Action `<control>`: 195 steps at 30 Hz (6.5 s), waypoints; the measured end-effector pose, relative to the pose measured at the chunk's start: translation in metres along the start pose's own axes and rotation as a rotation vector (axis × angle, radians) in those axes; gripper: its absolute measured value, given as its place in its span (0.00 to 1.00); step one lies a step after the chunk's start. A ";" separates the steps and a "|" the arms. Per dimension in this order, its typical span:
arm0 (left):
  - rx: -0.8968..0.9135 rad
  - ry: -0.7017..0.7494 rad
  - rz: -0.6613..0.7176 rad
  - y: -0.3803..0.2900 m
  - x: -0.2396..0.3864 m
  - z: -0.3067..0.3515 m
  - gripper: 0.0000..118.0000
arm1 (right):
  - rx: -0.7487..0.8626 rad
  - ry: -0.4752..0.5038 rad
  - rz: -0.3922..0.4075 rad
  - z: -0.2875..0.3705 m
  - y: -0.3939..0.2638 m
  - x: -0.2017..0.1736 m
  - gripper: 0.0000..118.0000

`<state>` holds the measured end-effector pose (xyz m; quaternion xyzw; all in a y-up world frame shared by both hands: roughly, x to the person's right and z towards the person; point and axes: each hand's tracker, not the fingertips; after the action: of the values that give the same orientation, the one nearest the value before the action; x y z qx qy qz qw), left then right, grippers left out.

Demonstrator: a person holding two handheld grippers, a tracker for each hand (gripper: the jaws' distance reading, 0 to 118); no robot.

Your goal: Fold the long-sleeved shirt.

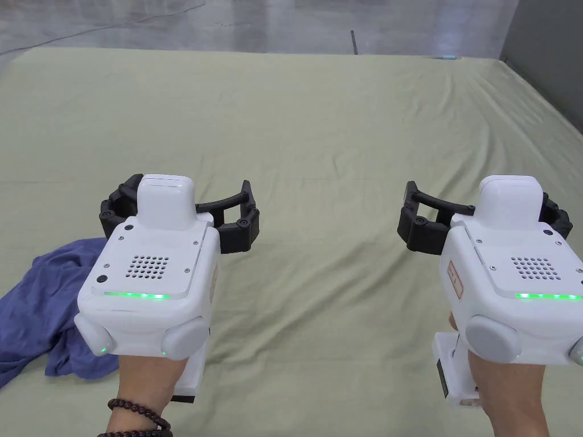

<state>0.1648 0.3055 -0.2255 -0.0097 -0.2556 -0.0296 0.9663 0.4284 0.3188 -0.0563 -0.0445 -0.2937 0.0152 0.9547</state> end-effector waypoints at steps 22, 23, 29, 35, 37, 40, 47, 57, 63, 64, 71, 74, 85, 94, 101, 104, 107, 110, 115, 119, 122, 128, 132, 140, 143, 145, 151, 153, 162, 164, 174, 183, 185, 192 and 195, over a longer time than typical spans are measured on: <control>-0.010 -0.019 -0.001 0.004 0.002 -0.002 1.00 | -0.012 0.019 -0.006 -0.003 0.000 -0.001 1.00; -0.011 -0.020 0.001 0.004 0.002 -0.003 1.00 | -0.016 0.024 -0.008 -0.003 0.001 0.000 1.00; -0.016 -0.018 0.000 0.003 0.002 -0.003 1.00 | 0.003 0.010 -0.005 -0.003 0.001 0.000 1.00; -0.014 -0.033 0.004 0.002 0.001 -0.003 1.00 | -0.014 0.010 -0.012 -0.003 0.000 0.000 1.00; -0.012 -0.019 -0.014 0.001 0.002 -0.004 1.00 | -0.015 0.010 -0.014 -0.003 0.000 0.000 1.00; 0.000 -0.014 -0.014 0.002 0.002 -0.002 1.00 | -0.018 0.007 -0.013 -0.003 -0.001 -0.001 1.00; -0.013 -0.006 0.021 0.001 0.001 -0.002 1.00 | -0.015 -0.006 0.000 -0.002 0.000 -0.004 1.00; -0.016 -0.005 0.038 0.002 0.001 0.000 1.00 | -0.034 -0.040 0.002 0.000 0.001 -0.002 1.00; -0.011 0.002 0.018 0.001 0.003 -0.001 1.00 | -0.046 -0.050 -0.011 0.000 0.002 0.001 1.00; -0.010 0.000 0.021 0.001 0.002 0.000 1.00 | -0.044 -0.052 -0.008 0.000 0.001 0.001 1.00; -0.086 0.022 -0.046 0.002 0.007 0.001 0.00 | -0.046 -0.049 -0.024 0.003 0.004 0.001 0.02; -0.123 -0.042 -0.015 0.005 0.005 -0.004 0.00 | -0.050 -0.046 0.016 0.002 -0.002 -0.002 0.02; -0.076 0.195 0.022 0.005 -0.062 0.021 0.00 | -0.039 0.111 0.035 -0.013 0.009 -0.068 0.02; -0.094 0.464 0.061 0.006 -0.168 0.087 0.00 | 0.003 0.517 -0.011 -0.008 0.023 -0.238 0.02; -0.210 0.464 0.059 0.001 -0.179 0.081 0.00 | -0.005 0.588 0.022 0.001 0.026 -0.267 0.02; -0.431 0.461 0.121 -0.012 -0.186 0.039 0.00 | -0.009 0.588 0.044 0.001 0.024 -0.261 0.02; -0.670 0.314 0.299 -0.037 -0.210 -0.015 0.29 | -0.025 0.572 0.050 -0.002 0.021 -0.252 0.02; -0.918 0.186 0.468 -0.077 -0.220 -0.059 1.00 | -0.042 0.553 0.055 -0.006 0.016 -0.243 0.02; -0.988 0.258 0.417 -0.103 -0.225 -0.113 1.00 | -0.079 0.520 0.059 -0.016 0.006 -0.233 0.02; -1.111 0.225 0.350 -0.134 -0.220 -0.128 0.62 | -0.106 0.503 0.052 -0.025 0.003 -0.229 0.02; -1.042 0.299 0.266 -0.132 -0.216 -0.124 0.16 | -0.113 0.496 0.064 -0.026 0.003 -0.226 0.02; -0.936 0.157 0.179 -0.098 -0.181 -0.112 0.15 | -0.113 0.476 0.057 -0.025 0.003 -0.208 0.02; -0.815 0.007 0.169 -0.059 -0.122 -0.127 0.15 | -0.101 0.419 0.034 -0.025 0.008 -0.177 0.02; -0.773 -0.433 0.140 -0.023 0.101 -0.178 0.09 | -0.104 0.175 0.001 -0.019 0.013 -0.067 0.02; -0.795 -0.560 0.052 -0.037 0.197 -0.184 0.07 | -0.115 0.053 -0.006 -0.011 0.012 -0.019 0.02; -0.820 -0.623 0.030 -0.051 0.249 -0.183 0.06 | -0.131 -0.017 -0.022 -0.005 0.010 0.010 0.02; -0.869 -0.664 -0.059 -0.081 0.326 -0.173 0.07 | -0.171 -0.146 -0.030 0.010 0.000 0.064 0.02; -0.842 -0.610 -0.025 -0.078 0.312 -0.173 0.53 | -0.180 -0.153 -0.042 0.012 -0.003 0.070 0.02; -0.508 -0.482 0.194 -0.003 0.129 -0.116 1.00 | -0.195 -0.016 -0.060 -0.003 -0.004 0.047 0.02; -0.441 -0.419 0.178 -0.002 0.088 -0.081 0.97 | -0.189 -0.017 -0.053 -0.004 -0.004 0.039 0.02; -0.361 -0.188 0.097 -0.046 0.000 0.016 0.00 | -0.206 -0.029 -0.067 0.001 -0.012 0.015 0.02; -0.384 -0.205 0.169 -0.041 0.007 -0.018 0.29 | -0.222 -0.022 -0.042 0.001 -0.011 0.015 0.02; -0.450 -0.222 0.151 -0.039 0.008 -0.044 1.00 | -0.231 -0.023 -0.047 -0.002 -0.012 0.018 0.02; -0.725 -0.306 0.103 -0.048 0.032 -0.214 1.00 | -0.274 -0.023 -0.101 -0.015 -0.026 0.028 0.02; -0.947 -0.274 -0.003 -0.075 0.057 -0.291 1.00 | -0.322 -0.030 -0.112 -0.025 -0.035 0.030 0.02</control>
<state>0.3538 0.2181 -0.4500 -0.4514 -0.3387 -0.1424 0.8132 0.4671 0.2833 -0.0569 -0.1801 -0.3084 -0.0847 0.9302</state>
